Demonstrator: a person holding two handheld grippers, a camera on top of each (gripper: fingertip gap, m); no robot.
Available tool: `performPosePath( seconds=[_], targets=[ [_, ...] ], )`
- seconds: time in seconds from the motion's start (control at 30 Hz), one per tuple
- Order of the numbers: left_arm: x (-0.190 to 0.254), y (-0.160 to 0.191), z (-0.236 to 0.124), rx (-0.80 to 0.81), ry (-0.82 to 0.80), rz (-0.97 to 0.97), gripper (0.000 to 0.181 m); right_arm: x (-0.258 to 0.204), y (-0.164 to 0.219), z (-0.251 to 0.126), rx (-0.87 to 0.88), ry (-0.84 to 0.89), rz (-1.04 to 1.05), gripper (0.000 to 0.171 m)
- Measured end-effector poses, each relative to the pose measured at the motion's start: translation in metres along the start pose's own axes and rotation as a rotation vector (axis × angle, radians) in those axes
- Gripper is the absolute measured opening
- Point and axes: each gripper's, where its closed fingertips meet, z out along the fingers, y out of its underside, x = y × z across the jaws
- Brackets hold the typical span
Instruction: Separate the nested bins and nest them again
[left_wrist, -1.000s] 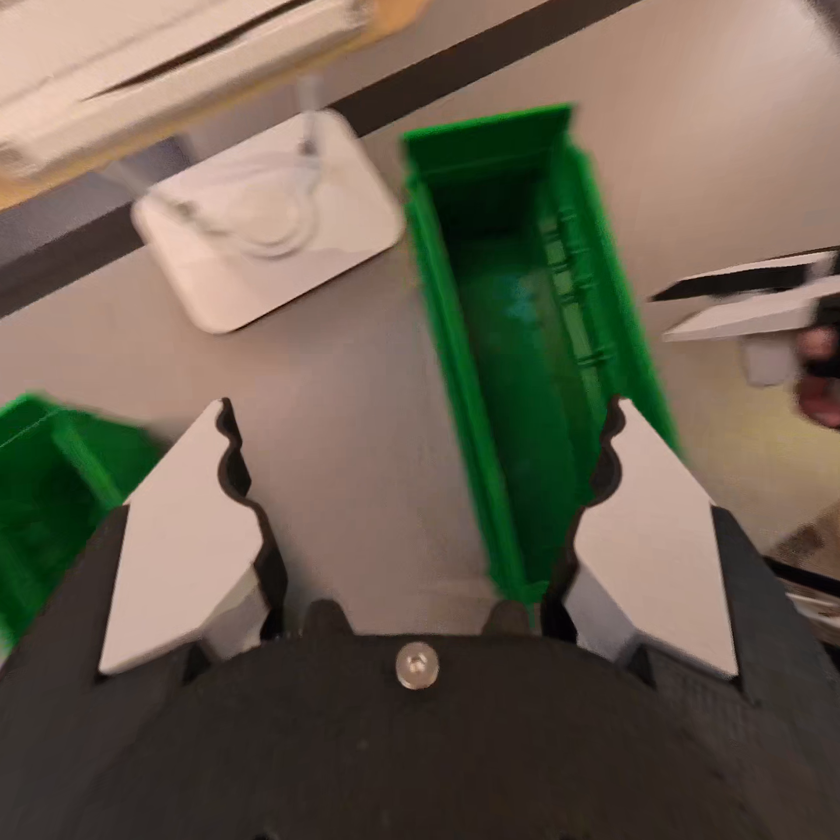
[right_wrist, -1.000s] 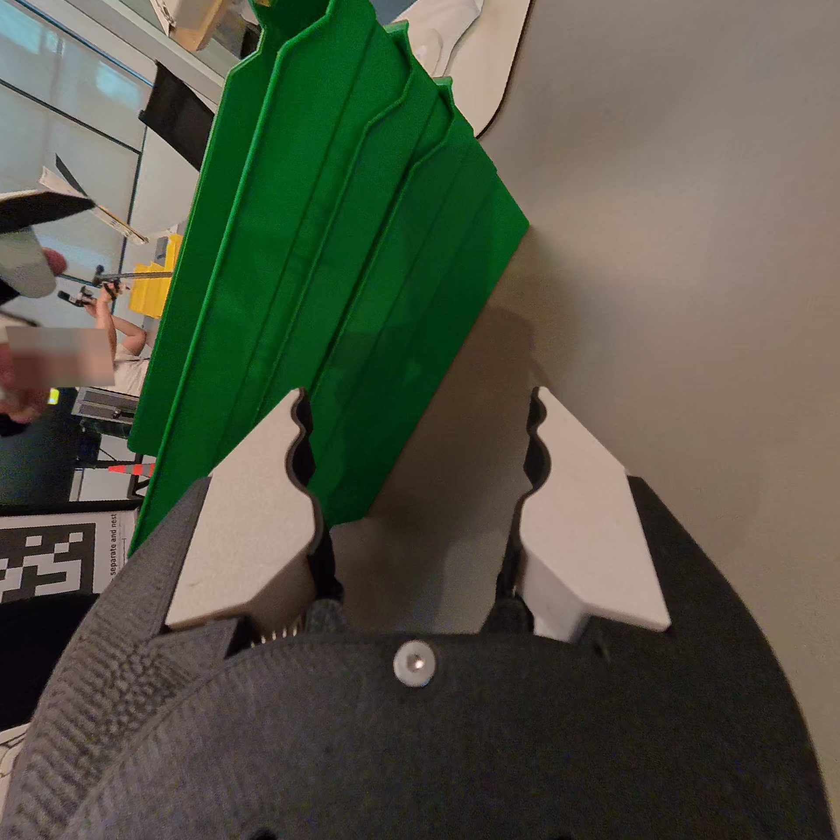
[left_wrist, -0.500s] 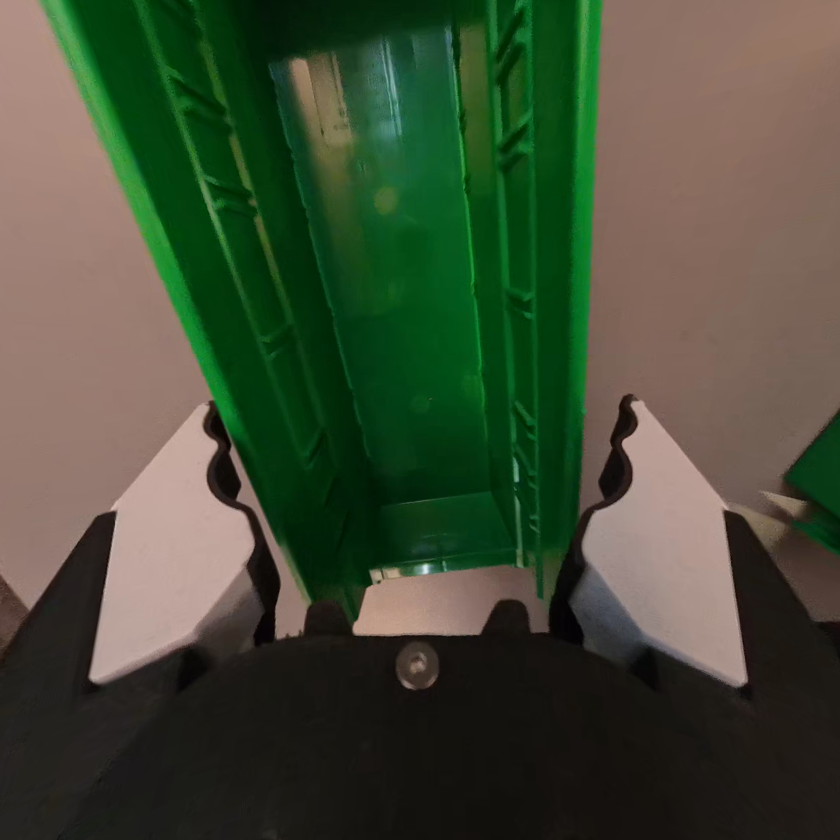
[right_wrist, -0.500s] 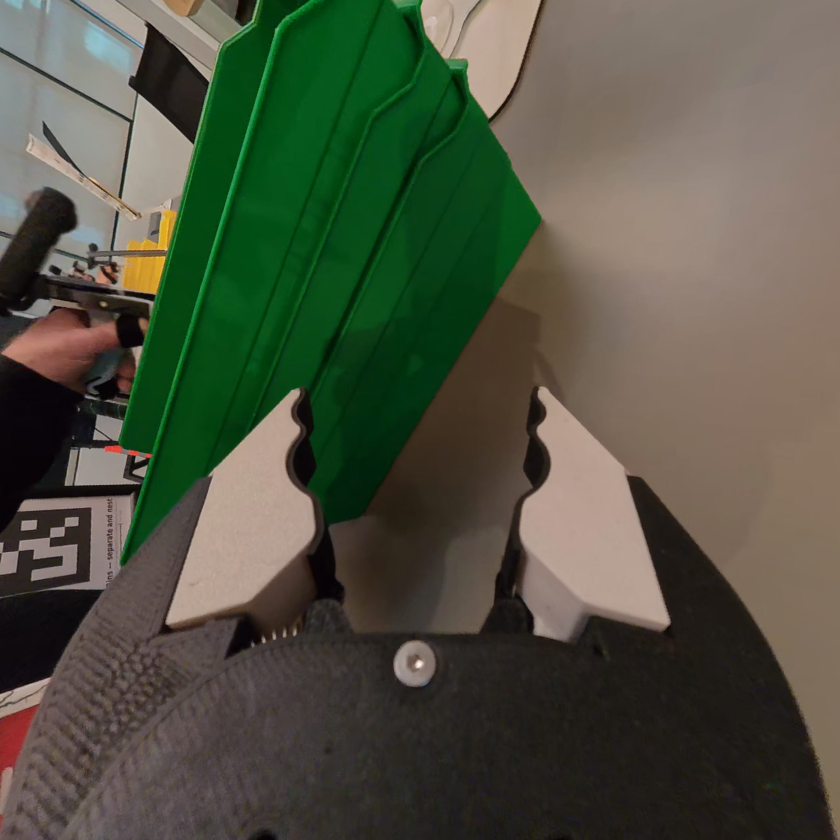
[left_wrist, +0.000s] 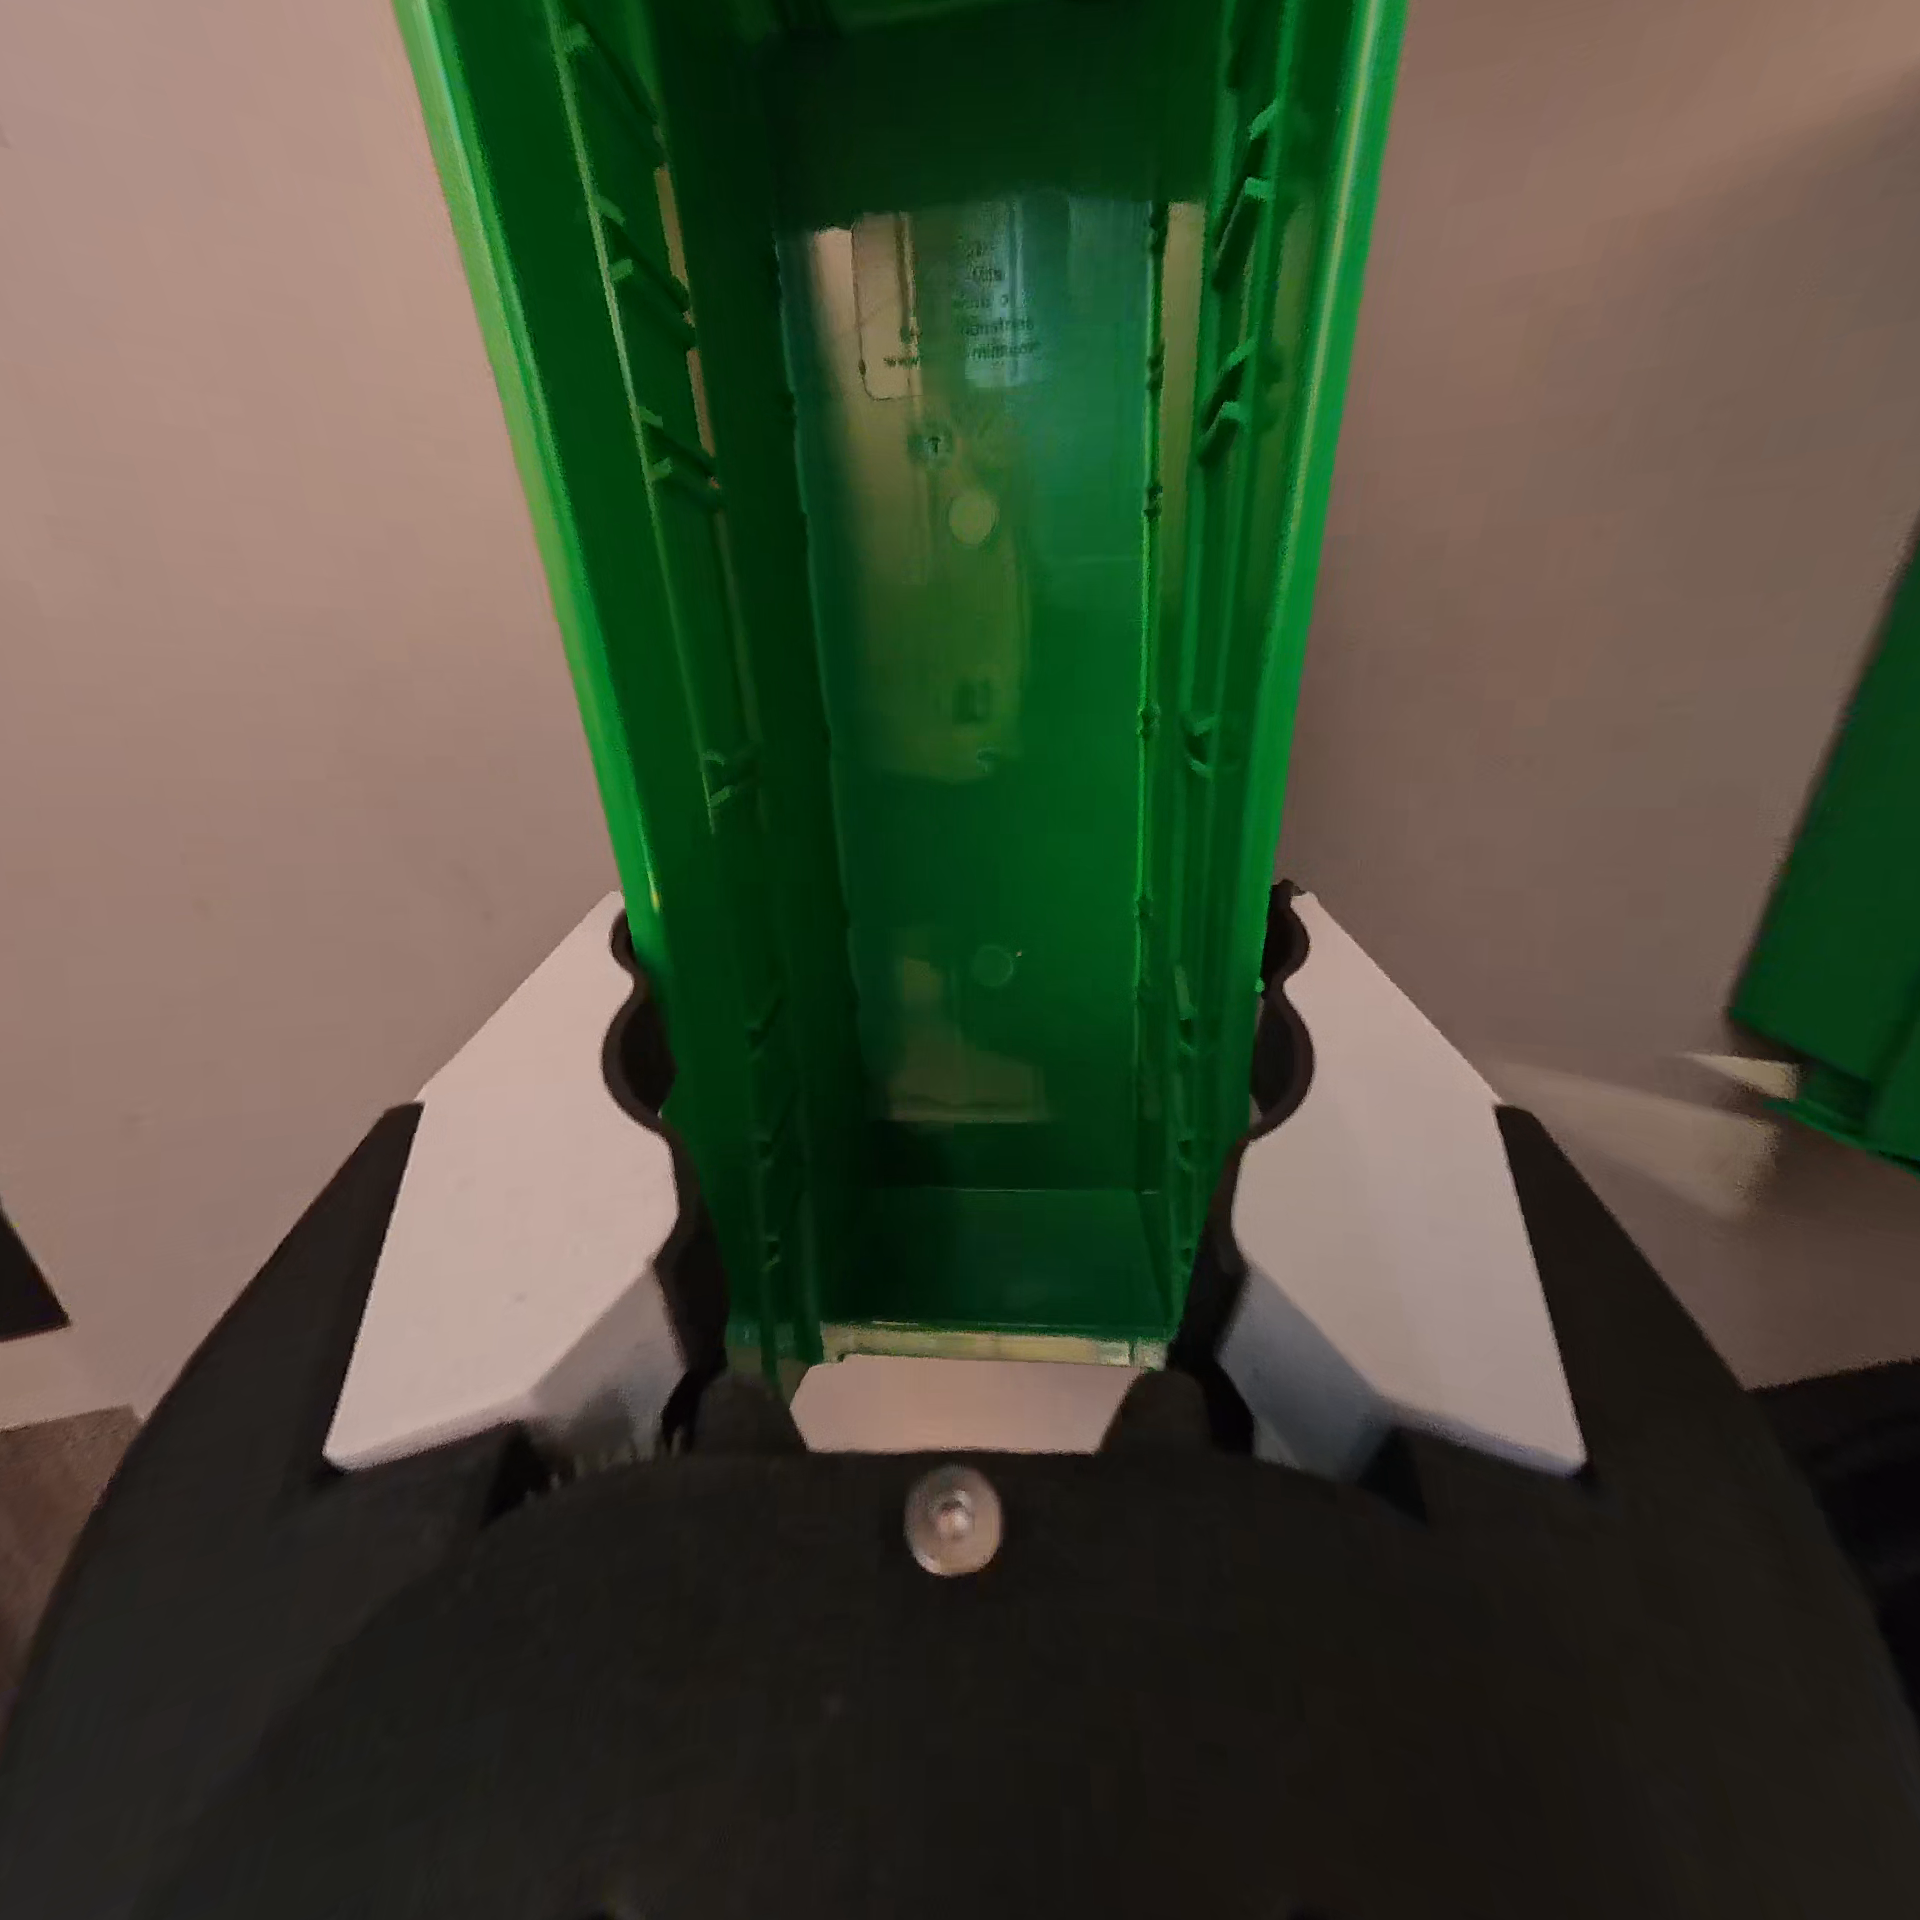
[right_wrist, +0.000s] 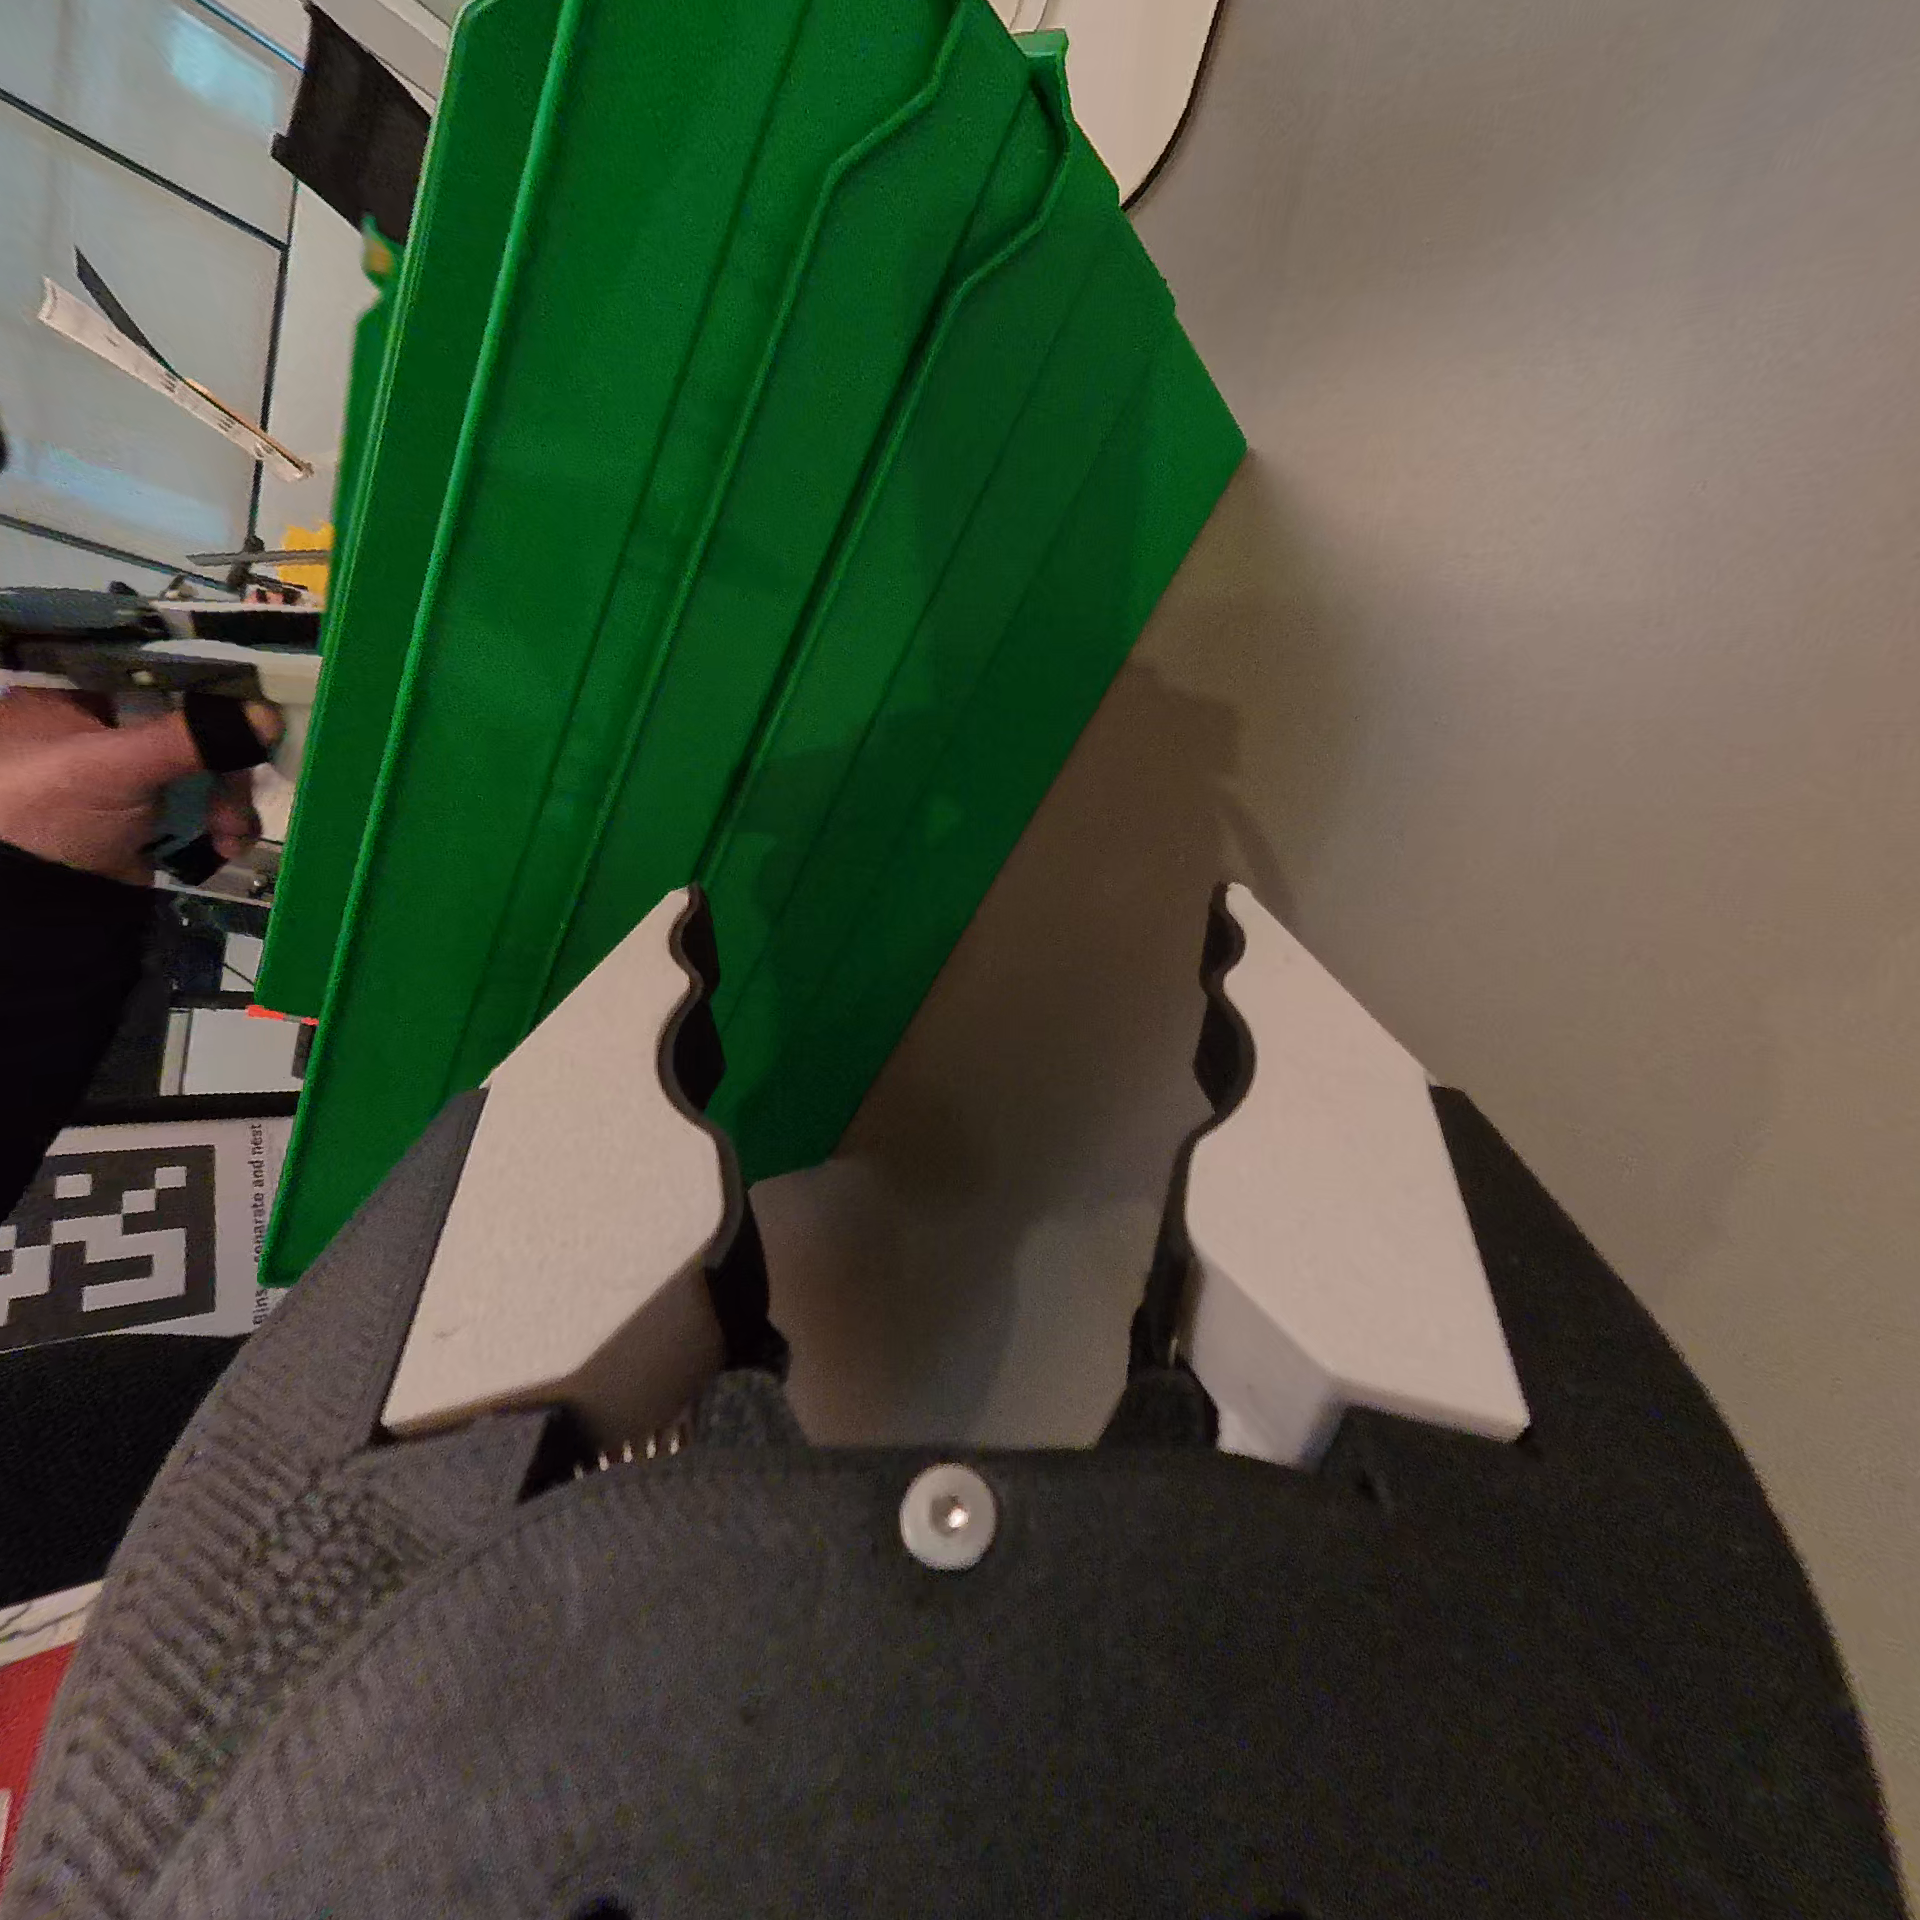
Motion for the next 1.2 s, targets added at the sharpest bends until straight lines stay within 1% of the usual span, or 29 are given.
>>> performPosePath(
  seconds=[0.07, 0.13, 0.27, 0.33, 0.4, 0.47, 0.57, 0.63, 0.67, 0.73, 0.8, 0.97, 1.03, 1.13, 1.2],
  targets=[
    [0.016, -0.008, -0.022, 0.021, 0.029, 0.037, 0.113, 0.001, 0.0, 0.001, 0.001, 0.001, 0.005, 0.093],
    [0.042, -0.022, -0.052, 0.06, 0.085, 0.07, 0.114, 0.002, 0.001, 0.002, 0.002, -0.001, 0.011, 0.092],
    [0.112, -0.061, -0.116, 0.154, 0.204, 0.14, 0.114, 0.006, 0.003, 0.007, 0.001, -0.008, 0.028, 0.092],
    [0.153, -0.08, -0.138, 0.204, 0.279, 0.163, 0.114, 0.008, 0.004, 0.009, -0.001, -0.013, 0.034, 0.092],
    [0.195, -0.093, -0.15, 0.233, 0.365, 0.156, 0.115, 0.008, 0.003, 0.011, 0.002, -0.018, 0.034, 0.092],
    [0.231, -0.096, -0.149, 0.227, 0.418, 0.177, 0.115, 0.007, 0.001, 0.012, 0.01, -0.022, 0.033, 0.091],
    [0.265, -0.095, -0.13, 0.195, 0.425, 0.203, 0.116, 0.006, -0.001, 0.011, 0.021, -0.031, 0.036, 0.092],
    [0.273, -0.095, -0.119, 0.181, 0.38, 0.235, 0.116, 0.006, -0.001, 0.009, 0.027, -0.032, 0.036, 0.091],
    [0.277, -0.099, -0.122, 0.198, 0.378, 0.233, 0.112, 0.006, -0.001, 0.008, 0.031, -0.031, 0.036, 0.091],
    [0.285, -0.1, -0.123, 0.186, 0.399, 0.22, 0.108, 0.008, -0.001, 0.005, 0.037, -0.029, 0.04, 0.091],
    [0.288, -0.099, -0.118, 0.18, 0.359, 0.254, 0.111, 0.01, -0.001, 0.003, 0.048, -0.03, 0.052, 0.091],
    [0.292, -0.101, -0.113, 0.149, 0.339, 0.262, 0.121, 0.004, -0.003, 0.003, 0.062, -0.071, 0.063, 0.091],
    [0.292, -0.102, -0.113, 0.138, 0.342, 0.267, 0.122, -0.01, -0.012, -0.003, 0.098, -0.123, 0.033, 0.09],
    [0.294, -0.1, -0.113, 0.127, 0.354, 0.292, 0.122, -0.053, -0.043, -0.027, 0.225, -0.244, -0.066, 0.088],
    [0.295, -0.098, -0.117, 0.128, 0.386, 0.294, 0.12, -0.085, -0.062, -0.044, 0.292, -0.348, -0.119, 0.081]
  ],
)
